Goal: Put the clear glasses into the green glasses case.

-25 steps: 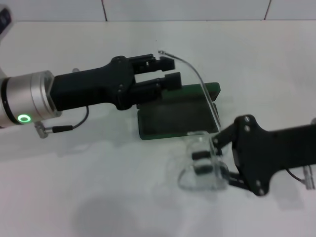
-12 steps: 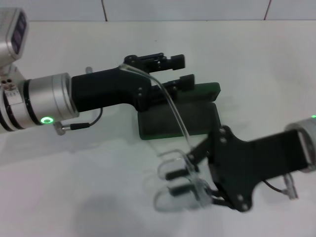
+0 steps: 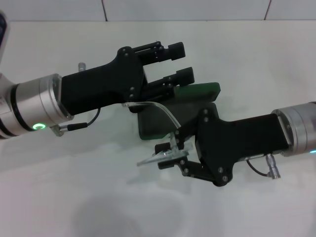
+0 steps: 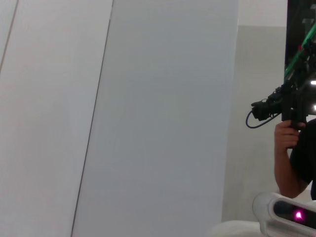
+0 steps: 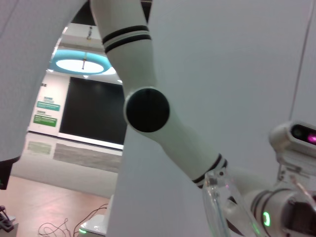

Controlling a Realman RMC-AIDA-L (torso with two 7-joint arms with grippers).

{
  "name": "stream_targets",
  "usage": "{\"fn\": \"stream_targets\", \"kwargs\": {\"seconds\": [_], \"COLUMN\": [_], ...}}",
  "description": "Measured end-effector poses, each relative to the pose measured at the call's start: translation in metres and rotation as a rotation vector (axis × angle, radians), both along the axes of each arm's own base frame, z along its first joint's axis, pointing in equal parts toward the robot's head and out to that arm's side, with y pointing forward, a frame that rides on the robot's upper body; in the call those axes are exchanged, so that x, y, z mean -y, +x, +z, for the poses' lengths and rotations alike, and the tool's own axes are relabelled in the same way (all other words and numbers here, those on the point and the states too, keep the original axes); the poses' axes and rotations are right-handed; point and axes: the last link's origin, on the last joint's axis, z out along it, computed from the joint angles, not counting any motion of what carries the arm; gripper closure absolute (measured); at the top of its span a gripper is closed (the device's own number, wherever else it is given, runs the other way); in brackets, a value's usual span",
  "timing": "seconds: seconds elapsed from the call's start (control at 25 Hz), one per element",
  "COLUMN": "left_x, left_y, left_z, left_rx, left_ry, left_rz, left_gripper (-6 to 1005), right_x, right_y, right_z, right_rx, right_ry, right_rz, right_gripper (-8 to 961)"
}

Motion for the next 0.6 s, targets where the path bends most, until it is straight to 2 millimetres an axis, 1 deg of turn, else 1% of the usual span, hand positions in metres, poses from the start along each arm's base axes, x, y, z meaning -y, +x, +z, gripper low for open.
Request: {"fn": "stream_targets", "kwargs": {"seconds": [0.2, 0.4, 0.6], "left_x": [0.001, 0.003, 0.004], "left_y": [-0.001, -0.002, -0.002], "left_z": [0.0, -0.002, -0.003], "left_rx": [0.0, -0.003, -0.003], "left_ry": [0.0, -0.011, -0.019], "left_rz": [0.003, 0.0, 0.003], "left_gripper": [438, 438, 438], "right_x": [-0.007, -0.014, -0.016], "right_y": [0.002, 0.001, 0.001], "right_z": [0.001, 0.0, -0.001], "right_rx": [0.023, 0.047, 0.056], "right_ry": [0.002, 0.001, 0.001], "right_rz": [-0.066, -0.109, -0.129], "right_gripper": [809, 806, 803]}}
